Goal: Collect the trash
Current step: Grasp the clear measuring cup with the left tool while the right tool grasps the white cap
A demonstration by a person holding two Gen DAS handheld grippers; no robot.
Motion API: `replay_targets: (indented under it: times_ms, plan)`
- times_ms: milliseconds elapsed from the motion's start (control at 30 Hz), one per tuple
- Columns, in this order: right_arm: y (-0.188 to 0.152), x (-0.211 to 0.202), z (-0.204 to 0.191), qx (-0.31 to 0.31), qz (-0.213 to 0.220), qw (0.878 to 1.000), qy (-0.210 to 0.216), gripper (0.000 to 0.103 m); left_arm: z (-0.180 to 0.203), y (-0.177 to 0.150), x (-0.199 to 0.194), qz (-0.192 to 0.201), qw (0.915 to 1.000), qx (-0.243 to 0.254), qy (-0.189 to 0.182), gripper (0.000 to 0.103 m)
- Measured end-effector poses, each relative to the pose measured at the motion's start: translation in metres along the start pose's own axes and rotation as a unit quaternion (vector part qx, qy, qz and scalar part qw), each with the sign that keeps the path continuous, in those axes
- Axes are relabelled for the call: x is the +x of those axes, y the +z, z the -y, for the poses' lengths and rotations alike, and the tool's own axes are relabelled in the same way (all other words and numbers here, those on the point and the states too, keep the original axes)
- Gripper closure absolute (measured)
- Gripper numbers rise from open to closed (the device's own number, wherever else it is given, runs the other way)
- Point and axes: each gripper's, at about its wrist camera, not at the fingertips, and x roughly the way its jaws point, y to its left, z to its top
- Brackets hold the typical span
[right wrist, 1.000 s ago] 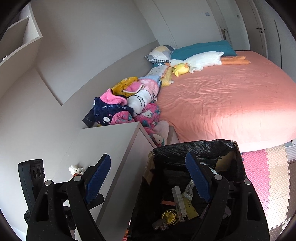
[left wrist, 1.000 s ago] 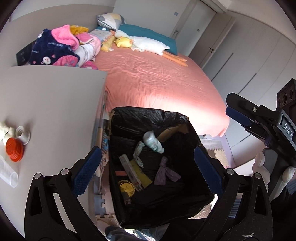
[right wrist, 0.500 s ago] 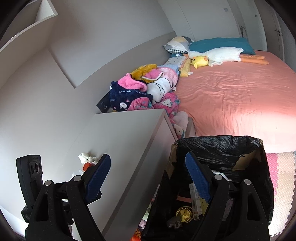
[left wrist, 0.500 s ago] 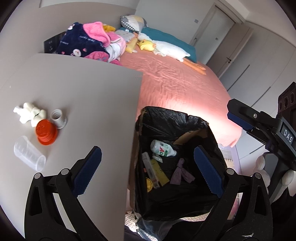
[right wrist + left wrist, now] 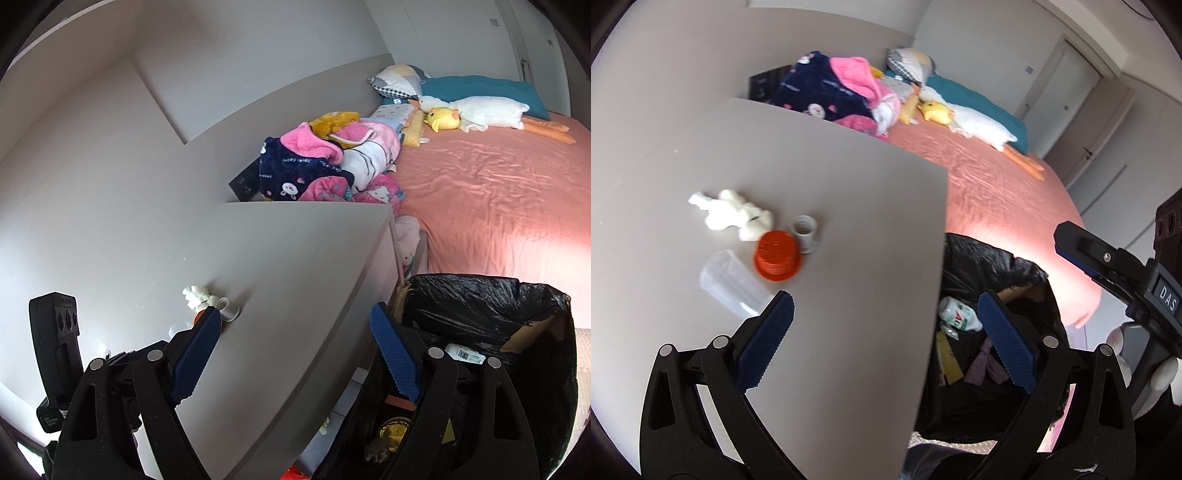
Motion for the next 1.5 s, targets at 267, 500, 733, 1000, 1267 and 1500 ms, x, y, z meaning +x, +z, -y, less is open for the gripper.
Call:
replay_targets:
  times_ms: [267,500,733,1000,1267,1500]
  plan:
    - [0.001,0.028,-0.023,-0.036,-0.017,0.999,0.022,0.021,-0.033,-0.002,-0.011,0.015,0.9977,-0.039,0.054,0.007]
    - [0.0,0.057,-0.04,-0.068,-0.044,0.996,0.037,0.032,-0.062,0.0,-0.012,0.01,0.9935,-0.078,0.082,0.007]
    - [-0.001,0.084,-0.054,-0.104,-0.072,0.991,0.044,0.04,-0.081,-0.002,-0.01,0.001,0.989,-0.112,0.097,0.01]
    - [-0.001,0.115,-0.071,-0.146,-0.091,0.984,0.049,0.04,-0.105,-0.009,0.008,-0.045,0.9773,-0.182,0.098,0.03]
    - [0.001,0.146,-0.083,-0.172,-0.113,0.977,0.055,0.043,-0.11,-0.005,0.019,-0.064,0.9715,-0.199,0.112,0.034]
    - [-0.005,0.171,-0.092,-0.2,-0.131,0.97,0.043,0.047,-0.116,-0.004,0.026,-0.072,0.967,-0.199,0.141,0.048]
